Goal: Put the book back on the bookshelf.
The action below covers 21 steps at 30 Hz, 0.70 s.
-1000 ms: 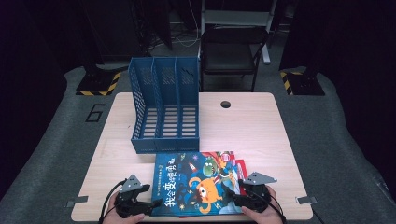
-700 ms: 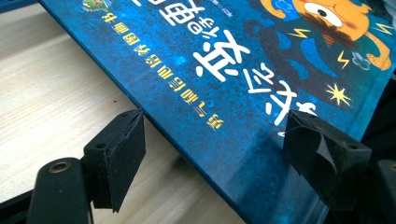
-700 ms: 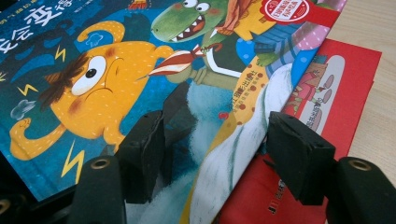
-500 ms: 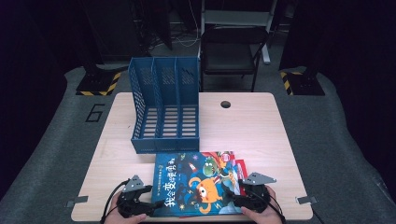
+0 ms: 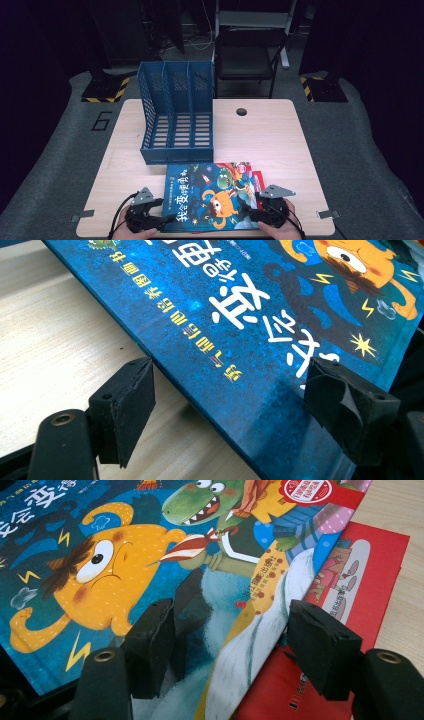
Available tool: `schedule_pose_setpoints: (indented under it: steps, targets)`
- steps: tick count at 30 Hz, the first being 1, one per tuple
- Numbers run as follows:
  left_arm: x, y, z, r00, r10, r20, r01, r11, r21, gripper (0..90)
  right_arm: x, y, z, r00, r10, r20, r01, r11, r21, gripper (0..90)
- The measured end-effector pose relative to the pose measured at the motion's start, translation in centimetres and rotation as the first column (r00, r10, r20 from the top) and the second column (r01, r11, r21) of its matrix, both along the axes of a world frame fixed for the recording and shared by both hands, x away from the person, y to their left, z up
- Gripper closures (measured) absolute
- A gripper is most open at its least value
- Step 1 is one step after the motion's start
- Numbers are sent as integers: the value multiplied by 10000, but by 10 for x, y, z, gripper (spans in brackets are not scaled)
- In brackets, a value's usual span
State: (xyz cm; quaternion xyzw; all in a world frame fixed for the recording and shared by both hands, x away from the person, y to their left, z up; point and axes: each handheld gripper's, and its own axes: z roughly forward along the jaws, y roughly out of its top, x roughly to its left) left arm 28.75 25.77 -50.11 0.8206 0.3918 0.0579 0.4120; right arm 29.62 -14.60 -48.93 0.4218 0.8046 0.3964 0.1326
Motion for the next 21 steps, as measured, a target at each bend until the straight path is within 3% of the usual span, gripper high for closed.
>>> schedule_pose_setpoints:
  steps: [21]
  targets:
    - [1, 3, 1, 9999, 35, -169, -35, 10000, -15, 239, 0, 2, 0, 9998, -173, 45, 173, 9998, 36, 353]
